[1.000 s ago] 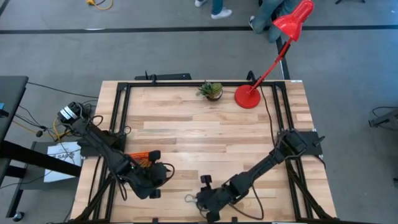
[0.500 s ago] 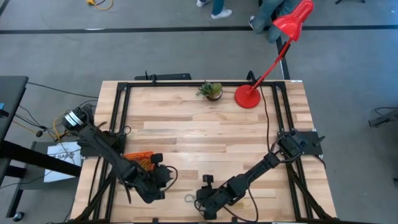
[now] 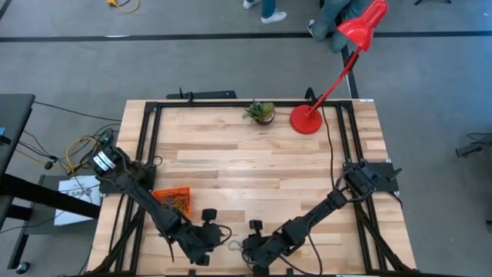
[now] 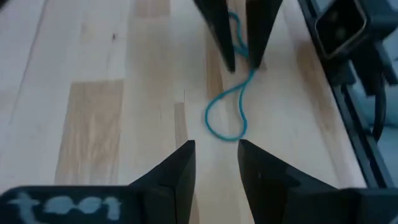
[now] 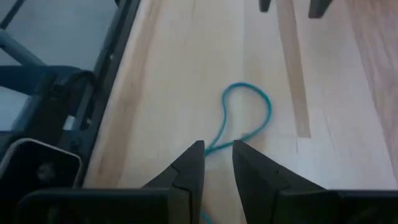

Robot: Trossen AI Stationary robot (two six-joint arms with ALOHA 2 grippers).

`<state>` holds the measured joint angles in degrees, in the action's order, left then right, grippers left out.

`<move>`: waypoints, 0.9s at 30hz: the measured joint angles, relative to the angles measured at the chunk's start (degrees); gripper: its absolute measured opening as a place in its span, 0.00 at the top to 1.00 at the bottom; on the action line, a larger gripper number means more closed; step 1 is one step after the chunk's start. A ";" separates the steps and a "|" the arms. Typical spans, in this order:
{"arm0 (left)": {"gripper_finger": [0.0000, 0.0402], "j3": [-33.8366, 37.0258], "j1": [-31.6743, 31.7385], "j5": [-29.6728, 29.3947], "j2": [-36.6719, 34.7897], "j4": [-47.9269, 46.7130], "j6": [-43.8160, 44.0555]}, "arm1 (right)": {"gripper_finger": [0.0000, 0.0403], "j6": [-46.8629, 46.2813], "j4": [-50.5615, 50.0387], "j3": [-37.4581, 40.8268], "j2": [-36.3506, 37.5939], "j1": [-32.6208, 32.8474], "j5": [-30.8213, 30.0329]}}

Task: Pick and place rubber bands into bin
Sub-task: Put the blue rubber band into the orange basket

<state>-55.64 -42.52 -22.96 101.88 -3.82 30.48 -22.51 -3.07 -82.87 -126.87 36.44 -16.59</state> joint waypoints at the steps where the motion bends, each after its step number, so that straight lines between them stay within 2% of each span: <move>1: 0.72 0.00 0.04 -0.26 0.03 0.60 0.06 | 0.80 0.01 -0.08 0.00 0.00 -0.22 0.06; 6: 0.72 0.00 0.15 -0.35 0.03 3.76 0.08 | 0.80 -0.04 0.04 0.00 0.00 -0.70 2.90; 12: 0.72 0.00 0.13 -0.33 0.03 4.82 0.09 | 0.80 -0.05 0.80 0.00 0.00 -0.55 3.22; 18: 0.72 0.00 0.17 -1.53 0.03 4.90 0.36 | 0.80 -1.52 3.33 -0.62 -3.20 -1.19 4.74; 23: 0.72 0.00 0.17 -1.47 0.03 4.82 0.50 | 0.81 -0.42 2.41 -3.10 -5.80 -1.54 3.66; 27: 0.72 0.00 0.17 -1.46 0.03 4.86 0.52 | 0.83 -0.17 1.38 -3.44 -6.08 -1.79 -0.27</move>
<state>-55.64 -42.35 -24.43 101.91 1.04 31.00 -22.68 -1.68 -86.31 -132.94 34.65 -16.85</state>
